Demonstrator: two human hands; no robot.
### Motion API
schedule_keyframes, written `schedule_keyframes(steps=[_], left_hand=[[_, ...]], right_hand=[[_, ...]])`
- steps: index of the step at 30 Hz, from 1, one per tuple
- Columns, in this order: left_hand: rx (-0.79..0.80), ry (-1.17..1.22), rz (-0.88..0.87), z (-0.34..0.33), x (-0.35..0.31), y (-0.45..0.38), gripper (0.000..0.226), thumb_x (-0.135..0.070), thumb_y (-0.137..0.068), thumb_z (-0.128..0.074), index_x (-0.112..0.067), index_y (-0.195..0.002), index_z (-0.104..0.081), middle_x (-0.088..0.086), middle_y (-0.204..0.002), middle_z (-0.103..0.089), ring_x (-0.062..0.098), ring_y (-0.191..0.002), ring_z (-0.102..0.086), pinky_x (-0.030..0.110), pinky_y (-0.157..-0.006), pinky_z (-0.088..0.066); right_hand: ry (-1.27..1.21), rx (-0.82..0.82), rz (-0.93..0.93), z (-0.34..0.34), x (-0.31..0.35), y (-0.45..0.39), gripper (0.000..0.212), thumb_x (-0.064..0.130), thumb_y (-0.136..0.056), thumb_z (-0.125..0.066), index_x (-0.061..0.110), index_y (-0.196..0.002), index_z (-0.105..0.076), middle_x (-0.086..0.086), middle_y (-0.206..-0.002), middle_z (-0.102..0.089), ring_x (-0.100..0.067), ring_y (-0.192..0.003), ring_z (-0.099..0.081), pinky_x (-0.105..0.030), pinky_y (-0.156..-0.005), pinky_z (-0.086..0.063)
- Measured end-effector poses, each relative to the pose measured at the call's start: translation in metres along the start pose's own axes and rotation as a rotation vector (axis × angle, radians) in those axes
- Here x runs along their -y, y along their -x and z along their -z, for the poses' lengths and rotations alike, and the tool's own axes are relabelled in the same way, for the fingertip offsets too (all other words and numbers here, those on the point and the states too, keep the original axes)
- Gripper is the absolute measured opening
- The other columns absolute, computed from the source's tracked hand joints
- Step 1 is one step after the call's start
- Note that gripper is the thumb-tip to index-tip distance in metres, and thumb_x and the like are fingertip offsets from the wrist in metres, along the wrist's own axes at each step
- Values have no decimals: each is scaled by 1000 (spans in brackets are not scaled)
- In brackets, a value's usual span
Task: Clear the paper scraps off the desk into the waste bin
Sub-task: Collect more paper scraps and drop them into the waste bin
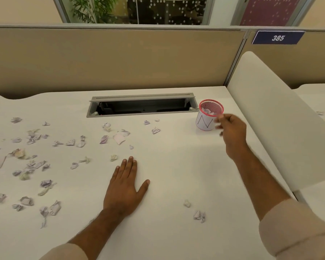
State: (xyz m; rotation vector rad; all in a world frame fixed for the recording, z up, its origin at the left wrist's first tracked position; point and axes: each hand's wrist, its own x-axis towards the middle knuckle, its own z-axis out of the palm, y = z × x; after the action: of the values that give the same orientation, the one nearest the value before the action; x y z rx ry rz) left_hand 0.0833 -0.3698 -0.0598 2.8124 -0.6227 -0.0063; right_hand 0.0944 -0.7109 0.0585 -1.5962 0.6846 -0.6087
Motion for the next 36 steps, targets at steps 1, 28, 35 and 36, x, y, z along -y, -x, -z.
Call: schedule_keyframes(steps=[1,28,35,36], left_hand=[[2,7,1,0,0,0,86,-72,-90,-10,-18,-156,-5,-8,-163,4,6,-149,9,30,-122,1],[17,22,0,-3,3,-1,86,-72,-90,-13,-18,-156,-5,-8,-163,4,7,-149,9,32,-123,0],[4,41,-4,-2,2,-1,84,-71,-91,-17,-19,-156,-5,-9,-163,6,6,-149,10,31,-122,1],[2,46,-3,-2,2,-1,84,-71,-91,-18,-19,-156,-5,-10,-163,6,6,-149,10,31,-122,1]], right_hand=[[55,57,0,6,-8,17,16,13,-90,-59,21,-77,-65,-1,-79,-67,-8,-57,-53,-17,-52,-41],[709,544,253,14,-46,108,12,-3,-76,-68,7,-79,-73,-5,-83,-67,-14,-70,-60,-23,-72,-49],[419,72,209,-4,5,-11,17,-4,-74,-65,11,-79,-73,-13,-76,-72,-27,-73,-68,-43,-81,-57],[437,27,239,-6,12,-27,14,0,-75,-65,10,-80,-74,-14,-79,-73,-27,-77,-69,-43,-82,-56]])
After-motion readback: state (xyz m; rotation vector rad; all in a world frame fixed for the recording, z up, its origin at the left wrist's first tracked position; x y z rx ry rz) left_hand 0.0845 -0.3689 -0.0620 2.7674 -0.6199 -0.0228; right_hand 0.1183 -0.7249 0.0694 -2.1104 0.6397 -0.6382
